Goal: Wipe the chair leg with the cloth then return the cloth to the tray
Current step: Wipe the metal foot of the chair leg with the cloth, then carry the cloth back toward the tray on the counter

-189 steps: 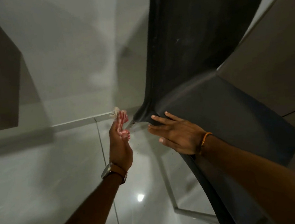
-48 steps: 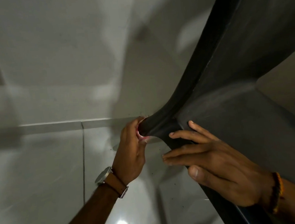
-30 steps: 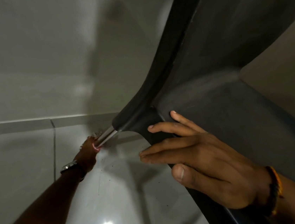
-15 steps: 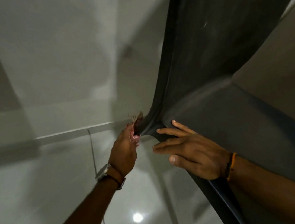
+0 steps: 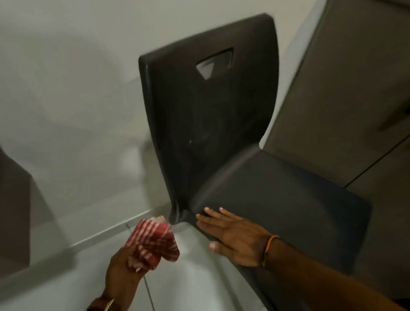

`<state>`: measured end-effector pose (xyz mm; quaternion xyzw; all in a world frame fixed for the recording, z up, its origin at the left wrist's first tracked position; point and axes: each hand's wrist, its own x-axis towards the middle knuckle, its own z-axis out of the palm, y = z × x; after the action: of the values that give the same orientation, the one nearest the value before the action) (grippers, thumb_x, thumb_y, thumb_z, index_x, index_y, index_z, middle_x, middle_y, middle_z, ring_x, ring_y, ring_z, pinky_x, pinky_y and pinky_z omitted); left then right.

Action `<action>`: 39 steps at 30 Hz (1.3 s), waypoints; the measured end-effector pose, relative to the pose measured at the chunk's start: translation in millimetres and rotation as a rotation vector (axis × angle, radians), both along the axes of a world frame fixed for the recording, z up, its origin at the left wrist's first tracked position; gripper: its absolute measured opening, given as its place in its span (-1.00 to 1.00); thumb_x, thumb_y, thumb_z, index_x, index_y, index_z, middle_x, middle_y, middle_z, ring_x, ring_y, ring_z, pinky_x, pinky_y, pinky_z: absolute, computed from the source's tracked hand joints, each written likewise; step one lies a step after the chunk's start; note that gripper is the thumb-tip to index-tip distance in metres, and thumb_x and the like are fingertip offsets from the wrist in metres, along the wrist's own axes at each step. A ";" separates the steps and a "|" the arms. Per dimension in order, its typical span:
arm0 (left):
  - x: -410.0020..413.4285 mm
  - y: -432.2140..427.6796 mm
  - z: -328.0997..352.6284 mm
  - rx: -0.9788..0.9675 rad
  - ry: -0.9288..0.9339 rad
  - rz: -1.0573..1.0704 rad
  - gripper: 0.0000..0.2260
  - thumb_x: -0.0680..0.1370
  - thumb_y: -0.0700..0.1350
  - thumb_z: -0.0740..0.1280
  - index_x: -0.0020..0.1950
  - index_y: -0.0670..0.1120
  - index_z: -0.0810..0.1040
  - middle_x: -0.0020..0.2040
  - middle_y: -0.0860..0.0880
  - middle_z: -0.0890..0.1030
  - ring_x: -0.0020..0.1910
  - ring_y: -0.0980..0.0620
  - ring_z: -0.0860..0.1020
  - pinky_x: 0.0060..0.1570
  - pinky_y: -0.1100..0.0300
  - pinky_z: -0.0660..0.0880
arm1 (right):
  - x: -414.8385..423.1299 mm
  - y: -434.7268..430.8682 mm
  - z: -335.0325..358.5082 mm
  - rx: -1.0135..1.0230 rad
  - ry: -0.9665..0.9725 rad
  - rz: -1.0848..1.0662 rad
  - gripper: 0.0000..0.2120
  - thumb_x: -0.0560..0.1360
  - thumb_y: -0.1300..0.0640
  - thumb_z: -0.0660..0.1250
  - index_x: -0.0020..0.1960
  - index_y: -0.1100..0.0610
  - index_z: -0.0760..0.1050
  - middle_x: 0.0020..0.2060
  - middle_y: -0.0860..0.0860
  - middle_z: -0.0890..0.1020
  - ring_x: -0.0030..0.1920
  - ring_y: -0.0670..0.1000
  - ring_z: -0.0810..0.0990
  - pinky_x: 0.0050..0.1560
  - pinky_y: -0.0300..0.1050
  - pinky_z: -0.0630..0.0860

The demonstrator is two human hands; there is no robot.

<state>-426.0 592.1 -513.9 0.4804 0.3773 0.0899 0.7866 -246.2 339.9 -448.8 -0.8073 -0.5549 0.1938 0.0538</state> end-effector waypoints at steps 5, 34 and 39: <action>1.8 -61.4 87.7 0.007 -0.013 -0.163 -0.67 0.58 0.05 0.38 0.05 -0.19 0.78 -0.21 -0.28 0.76 -0.28 -0.24 0.73 -0.20 -0.02 0.68 | 4.0 -66.8 77.5 -0.027 -0.015 -0.133 -0.35 0.76 -0.17 0.04 0.75 0.08 -0.02 0.76 -0.01 0.00 0.75 -0.02 -0.16 0.72 -0.02 -0.26; 310.9 -524.6 549.5 0.057 -0.417 -0.988 -0.79 0.75 -0.23 0.16 0.32 -0.18 0.52 0.22 -0.22 0.66 0.23 -0.23 0.65 0.33 -0.29 0.57 | 86.5 -537.3 363.7 -0.192 -0.232 -1.276 0.00 0.63 -0.47 0.08 0.74 0.18 -0.17 0.75 0.15 -0.11 0.76 0.15 -0.11 0.72 0.11 -0.09; 365.5 -609.5 581.0 0.348 -0.474 -1.065 -0.70 0.75 -0.28 0.10 0.41 -0.31 0.49 0.06 -0.25 0.62 -0.08 -0.20 0.63 -0.01 -0.07 0.69 | 94.0 -556.2 353.6 -0.084 -0.368 -1.217 -0.24 0.74 -0.26 0.02 0.75 0.14 -0.13 0.76 0.11 -0.06 0.76 0.12 -0.08 0.72 0.07 -0.13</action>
<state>-60.5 -17.4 67.1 0.6915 -0.1206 -0.1512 0.6960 -152.2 -216.3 -95.2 -0.9996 0.0108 0.0083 0.0261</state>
